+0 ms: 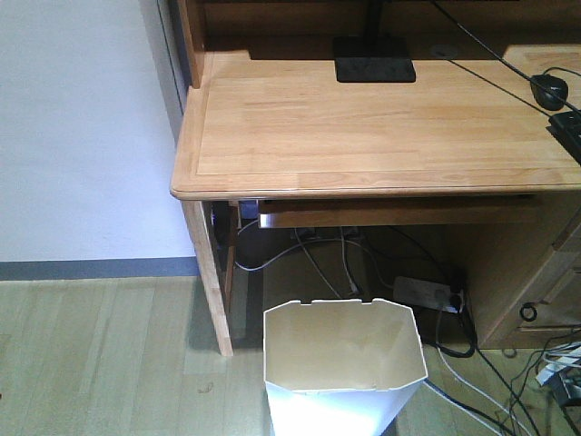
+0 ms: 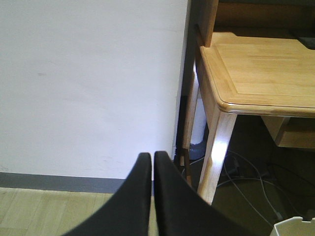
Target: Move trash bin to bedside with robot
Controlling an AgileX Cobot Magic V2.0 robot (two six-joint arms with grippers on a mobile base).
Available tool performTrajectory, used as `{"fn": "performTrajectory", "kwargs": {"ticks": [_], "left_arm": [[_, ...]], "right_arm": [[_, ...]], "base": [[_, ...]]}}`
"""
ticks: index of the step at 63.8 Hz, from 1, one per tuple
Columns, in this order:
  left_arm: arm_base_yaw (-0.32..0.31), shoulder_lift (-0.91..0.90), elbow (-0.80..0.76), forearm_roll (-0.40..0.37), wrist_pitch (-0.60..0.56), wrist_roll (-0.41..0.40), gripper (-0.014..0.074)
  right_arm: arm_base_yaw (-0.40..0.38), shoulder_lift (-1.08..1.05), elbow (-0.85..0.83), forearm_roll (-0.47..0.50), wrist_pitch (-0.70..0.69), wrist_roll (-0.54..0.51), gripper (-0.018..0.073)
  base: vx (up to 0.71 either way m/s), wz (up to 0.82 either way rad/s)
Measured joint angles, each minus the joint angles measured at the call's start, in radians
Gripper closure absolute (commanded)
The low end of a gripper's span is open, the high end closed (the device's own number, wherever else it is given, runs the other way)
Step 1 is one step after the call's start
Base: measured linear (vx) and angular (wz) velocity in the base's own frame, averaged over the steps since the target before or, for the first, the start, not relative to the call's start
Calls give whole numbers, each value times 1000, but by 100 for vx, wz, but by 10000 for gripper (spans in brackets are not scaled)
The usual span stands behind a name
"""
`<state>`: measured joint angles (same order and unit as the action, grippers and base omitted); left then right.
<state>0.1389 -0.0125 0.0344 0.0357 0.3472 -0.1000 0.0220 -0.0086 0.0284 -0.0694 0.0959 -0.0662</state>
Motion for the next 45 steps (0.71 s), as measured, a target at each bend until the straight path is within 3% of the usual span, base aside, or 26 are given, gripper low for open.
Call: {"fn": "performTrajectory", "kwargs": {"ticks": [35,45], "left_arm": [[0,0,0,0,0,0,603],[0,0,0,0,0,0,603]], "right_arm": [[0,0,0,1,-48,4,566],[0,0,-3,15,-86,52,566]], "base": [[0,0],[0,0]]}}
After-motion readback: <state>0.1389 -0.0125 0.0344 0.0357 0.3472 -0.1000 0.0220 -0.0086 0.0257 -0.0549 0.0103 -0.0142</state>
